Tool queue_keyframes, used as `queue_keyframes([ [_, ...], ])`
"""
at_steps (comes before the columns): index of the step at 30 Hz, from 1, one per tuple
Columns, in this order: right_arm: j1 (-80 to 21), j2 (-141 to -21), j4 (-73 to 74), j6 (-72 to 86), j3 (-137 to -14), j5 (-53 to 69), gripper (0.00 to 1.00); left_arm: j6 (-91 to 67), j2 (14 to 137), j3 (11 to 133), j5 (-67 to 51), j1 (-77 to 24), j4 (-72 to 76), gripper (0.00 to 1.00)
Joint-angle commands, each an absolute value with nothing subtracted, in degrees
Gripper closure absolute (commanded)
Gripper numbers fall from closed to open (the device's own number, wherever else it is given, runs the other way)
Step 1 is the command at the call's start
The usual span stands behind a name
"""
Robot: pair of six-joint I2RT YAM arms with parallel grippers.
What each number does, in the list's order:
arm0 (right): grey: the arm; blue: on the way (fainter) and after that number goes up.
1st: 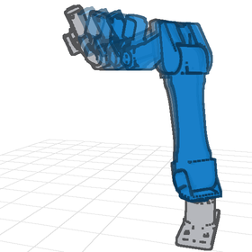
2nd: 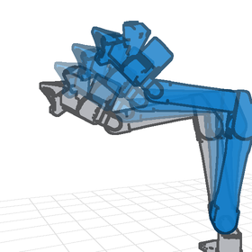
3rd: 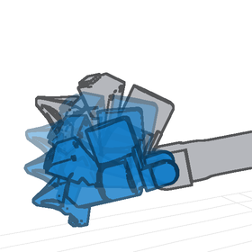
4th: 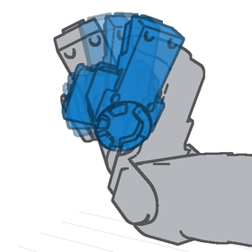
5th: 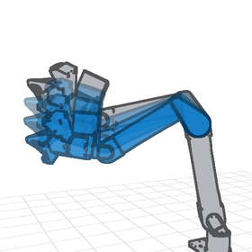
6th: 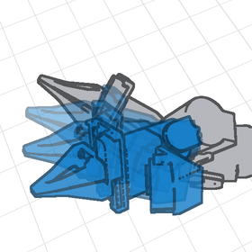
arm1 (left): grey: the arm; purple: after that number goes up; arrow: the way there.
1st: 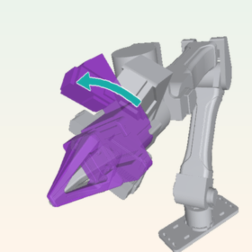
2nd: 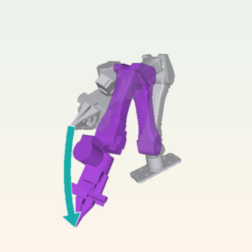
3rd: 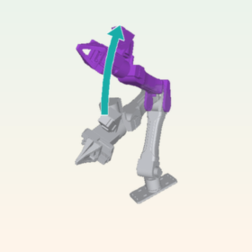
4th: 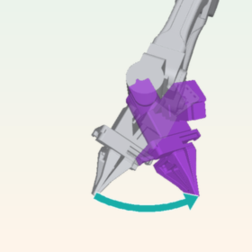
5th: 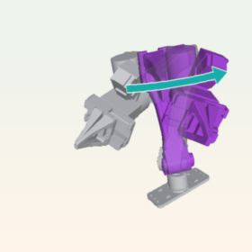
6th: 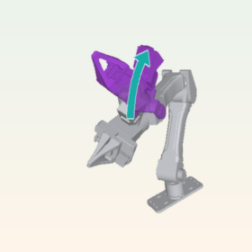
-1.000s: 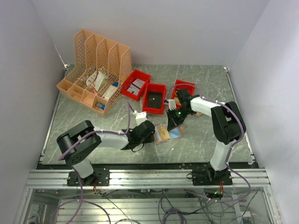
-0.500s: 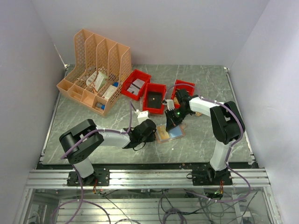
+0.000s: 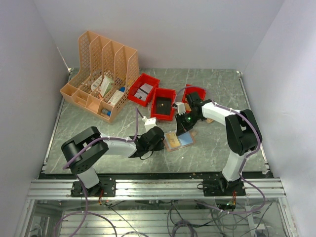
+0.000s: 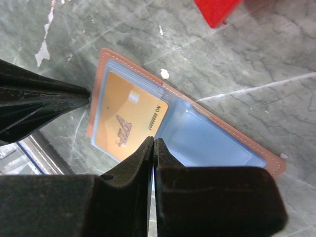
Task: Put the credit cards into the card holder
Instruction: Insert the credit card into the card holder.
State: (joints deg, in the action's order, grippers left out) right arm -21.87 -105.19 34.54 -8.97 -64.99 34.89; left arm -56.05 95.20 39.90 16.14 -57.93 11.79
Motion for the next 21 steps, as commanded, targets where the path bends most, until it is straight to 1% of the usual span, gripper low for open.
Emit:
queue_keyframes([
  [1,-22.0,-106.7,33.9,-8.8,-64.4,31.8,0.97,-55.2,96.6,40.6,14.2,-57.6,12.1,0.82],
  [12,-24.7,-109.0,35.0,-9.4,-65.7,36.0,0.98,-54.4,97.6,41.6,13.4,-57.6,12.5,0.82],
  [21,-22.8,-105.4,35.4,-11.4,-66.4,36.1,0.97,-54.3,95.2,40.1,15.1,-57.5,12.1,0.82],
])
